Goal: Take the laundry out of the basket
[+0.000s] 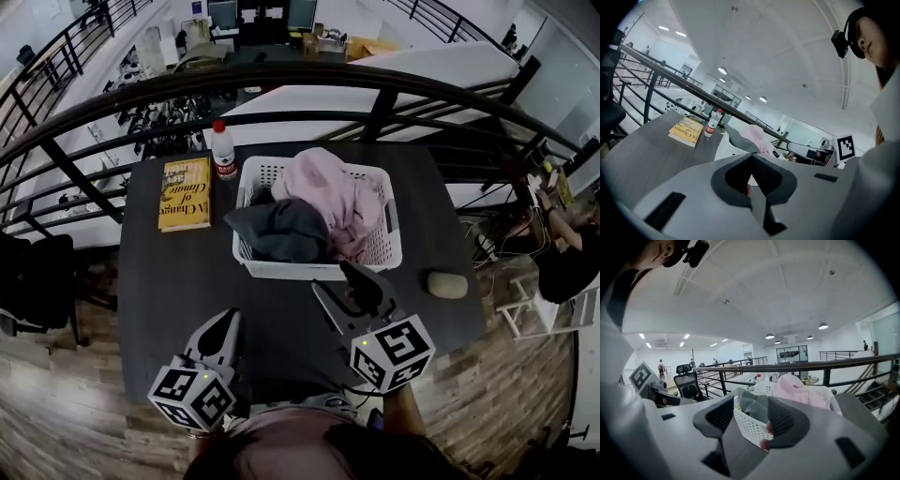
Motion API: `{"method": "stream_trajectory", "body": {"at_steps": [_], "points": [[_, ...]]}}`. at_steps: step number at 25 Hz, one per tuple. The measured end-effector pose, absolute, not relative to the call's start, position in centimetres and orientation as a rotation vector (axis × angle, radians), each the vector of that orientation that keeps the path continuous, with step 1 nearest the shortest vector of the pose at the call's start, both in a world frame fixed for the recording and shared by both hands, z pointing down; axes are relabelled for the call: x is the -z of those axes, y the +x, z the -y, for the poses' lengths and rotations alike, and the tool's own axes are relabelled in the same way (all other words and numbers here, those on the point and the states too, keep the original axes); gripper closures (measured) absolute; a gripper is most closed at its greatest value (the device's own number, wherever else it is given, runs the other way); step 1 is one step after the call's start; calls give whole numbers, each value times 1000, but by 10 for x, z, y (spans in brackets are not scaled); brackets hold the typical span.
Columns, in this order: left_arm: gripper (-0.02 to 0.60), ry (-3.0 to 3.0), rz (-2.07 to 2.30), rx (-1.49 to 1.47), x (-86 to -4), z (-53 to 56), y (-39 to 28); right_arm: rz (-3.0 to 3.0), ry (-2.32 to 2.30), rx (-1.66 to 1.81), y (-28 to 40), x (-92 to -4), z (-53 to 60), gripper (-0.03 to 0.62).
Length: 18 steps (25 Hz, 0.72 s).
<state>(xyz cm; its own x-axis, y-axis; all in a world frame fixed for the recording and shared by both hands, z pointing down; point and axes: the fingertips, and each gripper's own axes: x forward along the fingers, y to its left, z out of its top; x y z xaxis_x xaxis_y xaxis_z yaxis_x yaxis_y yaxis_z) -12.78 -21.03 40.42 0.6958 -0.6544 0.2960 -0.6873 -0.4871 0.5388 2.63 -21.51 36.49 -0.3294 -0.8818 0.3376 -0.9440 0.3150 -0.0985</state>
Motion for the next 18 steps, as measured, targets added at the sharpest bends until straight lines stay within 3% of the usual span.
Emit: {"method": "stream_trajectory", "body": {"at_steps": [18], "points": [[583,2135,1101,-59,-434,244,-144,2292,1344,-413,15,-392,291,257]]}}
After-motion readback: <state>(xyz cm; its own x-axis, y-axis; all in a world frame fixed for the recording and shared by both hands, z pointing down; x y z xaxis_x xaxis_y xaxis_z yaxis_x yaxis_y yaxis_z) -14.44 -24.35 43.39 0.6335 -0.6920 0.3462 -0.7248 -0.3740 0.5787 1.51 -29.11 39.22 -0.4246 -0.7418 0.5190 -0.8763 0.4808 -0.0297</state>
